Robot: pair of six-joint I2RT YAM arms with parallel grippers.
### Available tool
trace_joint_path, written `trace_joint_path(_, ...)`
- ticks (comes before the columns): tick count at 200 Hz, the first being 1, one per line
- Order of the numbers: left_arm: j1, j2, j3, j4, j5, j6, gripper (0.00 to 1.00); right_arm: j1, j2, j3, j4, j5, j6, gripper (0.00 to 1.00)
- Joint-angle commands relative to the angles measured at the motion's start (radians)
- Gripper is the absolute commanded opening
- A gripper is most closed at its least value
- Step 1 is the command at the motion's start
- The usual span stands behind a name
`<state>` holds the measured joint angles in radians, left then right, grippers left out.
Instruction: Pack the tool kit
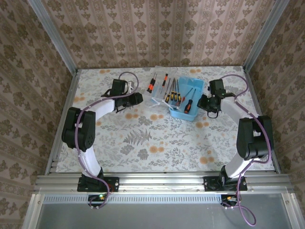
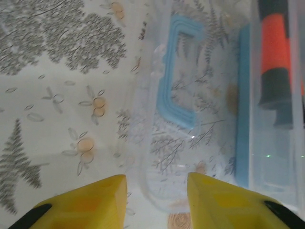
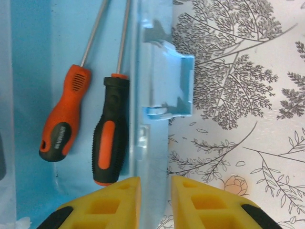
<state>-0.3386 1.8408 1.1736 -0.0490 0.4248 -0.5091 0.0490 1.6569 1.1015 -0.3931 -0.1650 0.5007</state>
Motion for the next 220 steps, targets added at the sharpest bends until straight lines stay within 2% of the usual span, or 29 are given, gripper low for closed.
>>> trace_joint_path(1, 0.006, 0.064, 0.037, 0.045, 0.054, 0.018, 0.35, -0.016, -0.021, -0.023, 0.031, -0.049, 0.029, 0.25)
trace_joint_path(45, 0.014, 0.124, 0.018, 0.126, 0.084, 0.006, 0.32, -0.026, -0.022, -0.033, 0.036, -0.048, 0.029, 0.25)
trace_joint_path(73, 0.016, 0.144, 0.035, 0.109, 0.079, 0.026, 0.29, -0.029, -0.017, -0.037, 0.037, -0.048, 0.029, 0.25)
trace_joint_path(157, 0.016, 0.126, 0.061, 0.040, 0.014, 0.071, 0.00, -0.043, -0.019, -0.056, 0.069, -0.069, 0.052, 0.25)
trace_joint_path(220, 0.005, 0.057, 0.034, 0.017, -0.047, 0.100, 0.00, -0.057, -0.026, -0.071, 0.088, -0.092, 0.070, 0.28)
